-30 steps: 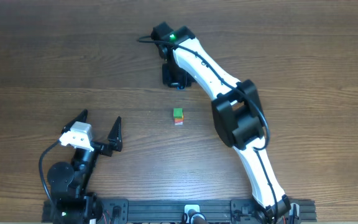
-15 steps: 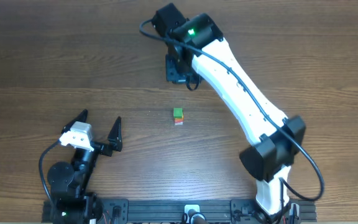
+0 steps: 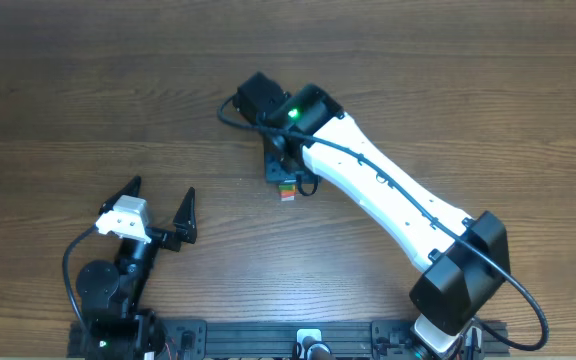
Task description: Stack Cubes
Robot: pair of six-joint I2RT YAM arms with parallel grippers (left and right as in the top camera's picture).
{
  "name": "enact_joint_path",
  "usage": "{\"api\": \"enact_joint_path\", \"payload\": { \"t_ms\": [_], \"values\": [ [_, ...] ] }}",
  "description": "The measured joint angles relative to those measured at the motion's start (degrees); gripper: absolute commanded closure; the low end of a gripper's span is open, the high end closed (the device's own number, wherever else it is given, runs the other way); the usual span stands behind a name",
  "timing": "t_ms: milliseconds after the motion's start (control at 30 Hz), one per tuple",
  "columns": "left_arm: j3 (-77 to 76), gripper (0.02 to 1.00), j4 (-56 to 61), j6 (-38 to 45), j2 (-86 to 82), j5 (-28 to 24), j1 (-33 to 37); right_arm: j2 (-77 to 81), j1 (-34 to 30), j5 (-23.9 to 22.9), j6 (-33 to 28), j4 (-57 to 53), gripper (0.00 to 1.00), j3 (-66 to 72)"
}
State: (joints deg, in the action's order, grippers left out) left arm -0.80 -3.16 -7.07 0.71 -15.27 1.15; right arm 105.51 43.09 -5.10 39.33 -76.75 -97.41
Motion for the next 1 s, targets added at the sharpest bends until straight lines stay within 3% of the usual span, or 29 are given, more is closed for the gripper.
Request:
{"api": "enact_joint_path", "payload": {
  "t_ms": [1000],
  "values": [
    [0.0, 0.018, 0.0, 0.0, 0.0, 0.0, 0.0, 4.5, 0.6, 2.4, 2.7, 4.2, 0.989, 0.8]
  ]
}}
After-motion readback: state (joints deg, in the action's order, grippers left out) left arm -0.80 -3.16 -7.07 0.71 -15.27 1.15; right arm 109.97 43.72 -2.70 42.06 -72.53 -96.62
